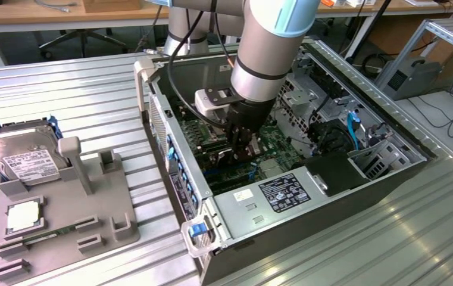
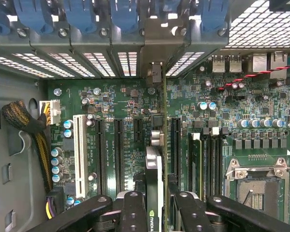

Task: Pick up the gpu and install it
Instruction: 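Insert the gpu into the slot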

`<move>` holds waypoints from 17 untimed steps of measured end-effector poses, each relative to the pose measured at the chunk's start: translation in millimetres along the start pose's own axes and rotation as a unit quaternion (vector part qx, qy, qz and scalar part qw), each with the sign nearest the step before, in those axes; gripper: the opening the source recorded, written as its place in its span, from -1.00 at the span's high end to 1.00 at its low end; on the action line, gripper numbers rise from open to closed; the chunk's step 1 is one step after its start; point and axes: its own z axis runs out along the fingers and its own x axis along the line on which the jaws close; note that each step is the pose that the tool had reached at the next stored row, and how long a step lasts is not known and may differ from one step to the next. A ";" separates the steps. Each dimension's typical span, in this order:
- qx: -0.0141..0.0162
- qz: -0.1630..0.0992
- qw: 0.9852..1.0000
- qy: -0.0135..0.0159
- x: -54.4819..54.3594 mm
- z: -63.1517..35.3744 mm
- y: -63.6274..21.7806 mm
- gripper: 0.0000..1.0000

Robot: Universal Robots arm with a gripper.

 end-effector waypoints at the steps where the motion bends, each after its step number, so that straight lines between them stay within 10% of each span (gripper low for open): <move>1: 0.000 0.000 1.000 0.000 0.0 0.0 0.0 0.45; 17: 0.000 0.000 1.000 0.000 0.0 0.1 0.0 0.43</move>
